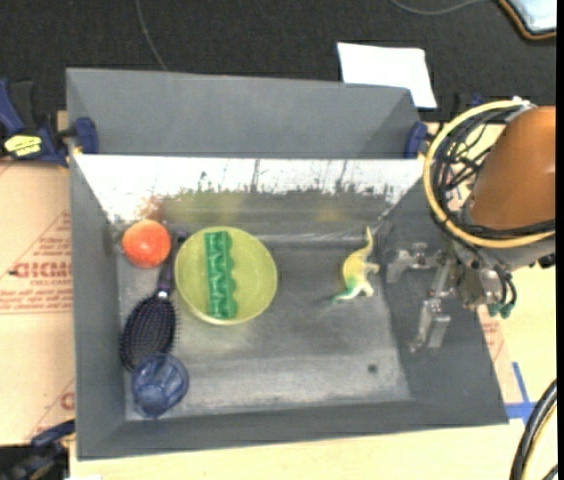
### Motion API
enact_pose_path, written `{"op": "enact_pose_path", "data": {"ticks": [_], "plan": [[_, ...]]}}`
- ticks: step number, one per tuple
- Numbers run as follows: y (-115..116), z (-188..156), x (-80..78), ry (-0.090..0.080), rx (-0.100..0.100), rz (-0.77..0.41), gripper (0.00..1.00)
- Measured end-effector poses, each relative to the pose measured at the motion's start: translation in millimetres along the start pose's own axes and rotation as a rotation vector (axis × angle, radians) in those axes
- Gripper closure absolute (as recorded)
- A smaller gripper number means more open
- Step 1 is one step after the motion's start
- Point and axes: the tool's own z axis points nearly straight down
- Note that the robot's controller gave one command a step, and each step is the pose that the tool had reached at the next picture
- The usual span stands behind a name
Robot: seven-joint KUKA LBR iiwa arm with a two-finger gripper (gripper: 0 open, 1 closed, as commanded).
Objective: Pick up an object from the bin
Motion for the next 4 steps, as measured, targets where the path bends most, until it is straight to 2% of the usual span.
{"op": "enact_pose_path", "data": {"ticks": [1,2,3,4], "plan": [[0.4,-4.1,-1.6,-0.008,0.002,-0.004,0.0],[-25.4,143.0,-102.9,-0.018,0.005,-0.121,0.0],[-23.8,69.4,-130.8,-0.026,0.004,0.158,0.0],[-47.7,126.7,-130.7,-0.014,0.004,-0.215,0.0]]}}
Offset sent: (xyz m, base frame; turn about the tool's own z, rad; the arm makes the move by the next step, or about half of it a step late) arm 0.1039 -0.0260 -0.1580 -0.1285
